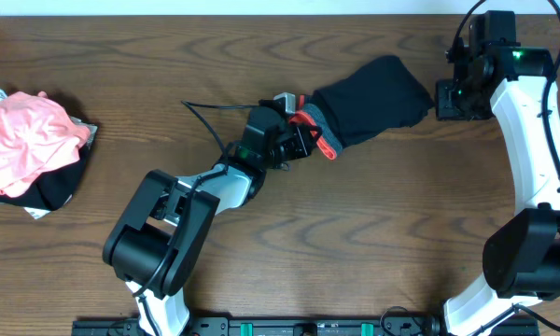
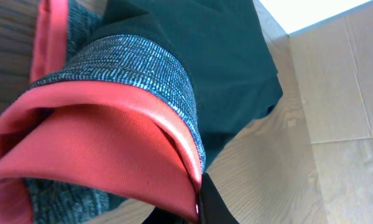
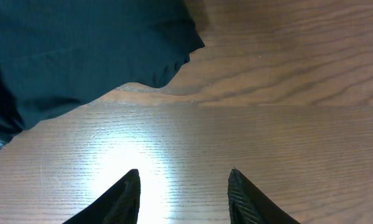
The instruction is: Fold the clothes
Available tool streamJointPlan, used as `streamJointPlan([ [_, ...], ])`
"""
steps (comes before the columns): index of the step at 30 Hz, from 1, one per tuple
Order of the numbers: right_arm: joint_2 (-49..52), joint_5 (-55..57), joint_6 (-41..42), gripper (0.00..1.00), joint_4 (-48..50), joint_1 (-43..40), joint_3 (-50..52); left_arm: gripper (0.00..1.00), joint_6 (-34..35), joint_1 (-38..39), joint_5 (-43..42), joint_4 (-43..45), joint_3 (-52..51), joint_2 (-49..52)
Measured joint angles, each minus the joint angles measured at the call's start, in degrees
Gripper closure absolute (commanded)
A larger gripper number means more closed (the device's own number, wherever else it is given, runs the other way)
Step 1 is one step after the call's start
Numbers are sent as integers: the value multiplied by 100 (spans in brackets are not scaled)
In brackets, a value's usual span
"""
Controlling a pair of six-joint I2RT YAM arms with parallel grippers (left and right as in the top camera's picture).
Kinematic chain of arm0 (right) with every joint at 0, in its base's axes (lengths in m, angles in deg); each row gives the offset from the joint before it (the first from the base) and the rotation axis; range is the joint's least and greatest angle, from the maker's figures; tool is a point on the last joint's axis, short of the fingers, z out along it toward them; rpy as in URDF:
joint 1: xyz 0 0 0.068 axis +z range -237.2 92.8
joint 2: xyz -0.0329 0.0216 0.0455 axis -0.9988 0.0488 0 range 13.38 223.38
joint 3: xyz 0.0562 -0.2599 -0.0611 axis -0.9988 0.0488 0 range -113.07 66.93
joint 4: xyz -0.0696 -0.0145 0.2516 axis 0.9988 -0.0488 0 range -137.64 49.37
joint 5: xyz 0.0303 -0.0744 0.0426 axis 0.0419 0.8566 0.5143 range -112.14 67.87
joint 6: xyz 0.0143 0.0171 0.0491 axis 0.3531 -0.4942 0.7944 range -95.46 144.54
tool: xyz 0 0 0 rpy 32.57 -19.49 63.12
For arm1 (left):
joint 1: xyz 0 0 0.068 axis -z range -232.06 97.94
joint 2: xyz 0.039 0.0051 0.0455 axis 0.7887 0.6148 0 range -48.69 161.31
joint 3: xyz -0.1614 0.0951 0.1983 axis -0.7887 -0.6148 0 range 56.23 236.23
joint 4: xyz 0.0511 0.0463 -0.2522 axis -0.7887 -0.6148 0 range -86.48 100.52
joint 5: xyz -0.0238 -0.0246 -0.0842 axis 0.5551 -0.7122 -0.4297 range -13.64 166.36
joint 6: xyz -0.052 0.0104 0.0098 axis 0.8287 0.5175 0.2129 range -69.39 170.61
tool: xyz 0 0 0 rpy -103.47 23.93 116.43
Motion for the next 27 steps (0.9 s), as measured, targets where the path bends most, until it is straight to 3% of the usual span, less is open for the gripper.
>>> streamJointPlan([
  [7,0,2,0,56,0,0,0,94,-87,-39,-129,-457,13,-361],
  [13,0,-103,-2,56,-20,0,0,94,-861,-214,20,-2763,348,-1967],
  [17,0,-570,-140,56,-37,0,0,94,-1397,-280,334,-3711,872,-3119],
  [22,0,-1115,-402,56,-35,11,57,94,-1805,-280,654,-4015,1528,-4052],
  [27,-2,-1692,-826,55,-28,177,389,94,-1947,-280,761,-4000,1912,-4256],
])
